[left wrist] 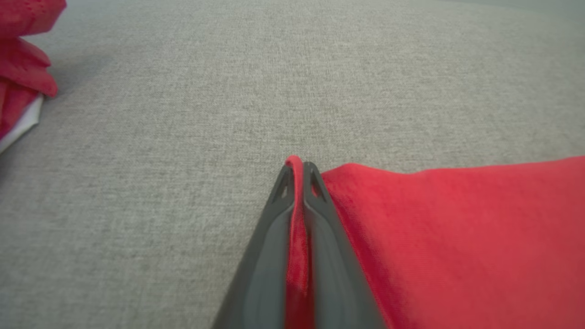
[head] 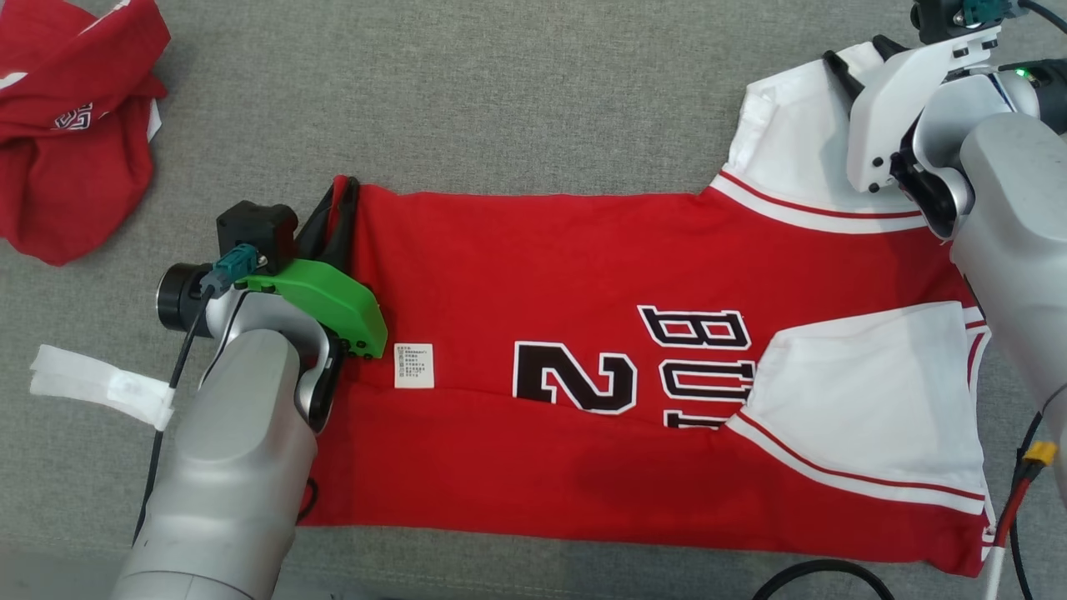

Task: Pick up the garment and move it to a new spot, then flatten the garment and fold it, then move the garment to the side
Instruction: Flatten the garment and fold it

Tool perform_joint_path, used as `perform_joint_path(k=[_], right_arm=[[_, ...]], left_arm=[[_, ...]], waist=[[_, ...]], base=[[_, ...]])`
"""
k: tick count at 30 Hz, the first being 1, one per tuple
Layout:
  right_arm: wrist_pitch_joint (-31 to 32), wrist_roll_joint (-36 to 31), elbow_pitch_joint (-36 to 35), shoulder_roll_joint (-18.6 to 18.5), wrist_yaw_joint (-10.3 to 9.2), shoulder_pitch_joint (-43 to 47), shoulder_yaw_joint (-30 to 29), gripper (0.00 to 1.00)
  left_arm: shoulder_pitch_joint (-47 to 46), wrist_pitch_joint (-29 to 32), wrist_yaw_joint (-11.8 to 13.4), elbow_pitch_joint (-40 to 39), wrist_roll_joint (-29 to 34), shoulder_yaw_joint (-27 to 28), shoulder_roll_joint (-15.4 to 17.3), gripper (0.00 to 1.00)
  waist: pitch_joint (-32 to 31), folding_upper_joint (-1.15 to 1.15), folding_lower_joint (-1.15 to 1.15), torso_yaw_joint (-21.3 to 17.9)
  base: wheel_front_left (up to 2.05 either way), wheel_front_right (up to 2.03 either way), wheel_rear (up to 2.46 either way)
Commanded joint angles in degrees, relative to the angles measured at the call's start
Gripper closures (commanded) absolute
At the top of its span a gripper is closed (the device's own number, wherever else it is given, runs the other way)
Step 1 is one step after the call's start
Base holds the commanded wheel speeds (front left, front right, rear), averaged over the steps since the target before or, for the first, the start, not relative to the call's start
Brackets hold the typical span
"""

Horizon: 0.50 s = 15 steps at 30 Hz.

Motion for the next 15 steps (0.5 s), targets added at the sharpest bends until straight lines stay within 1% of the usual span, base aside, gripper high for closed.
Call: perform_joint_path(k=[1,4,5,8,15], right_arm=[[0.03,0.59,1.58,-0.23,-0.11,0.87,0.66,1.0],[-2.78,0.67,2.31,-0.3,-0.12,0.34,0.86,1.0],[-2.78,0.67,2.31,-0.3,-0.12,0.34,0.86,1.0],[-6.16,0.93,2.73,0.28,-0.11,0.42,1.07,1.0],[-13.45,3.36,3.54,1.65,-0.11,3.0,1.18,1.0]], left_arm=[[0.38,0.28,0.03,0.43,-0.59,-0.5,-0.19,1.0],[1.03,0.27,0.03,0.12,-0.81,-0.24,0.38,1.0],[1.03,0.27,0.03,0.12,-0.81,-0.24,0.38,1.0],[1.7,0.22,0.03,-0.74,-0.76,0.47,1.02,1.0],[4.25,0.18,0.03,-2.74,-0.16,1.3,2.27,1.0]], waist=[[-0.18,0.0,0.0,-0.11],[-0.98,0.0,0.0,-0.68],[-0.98,0.0,0.0,-0.68],[-2.26,0.0,0.0,-1.34],[-7.4,0.0,0.0,-3.3]], base=[[0.0,0.0,0.0],[0.0,0.0,0.0],[0.0,0.0,0.0],[0.0,0.0,0.0],[0.0,0.0,0.0]])
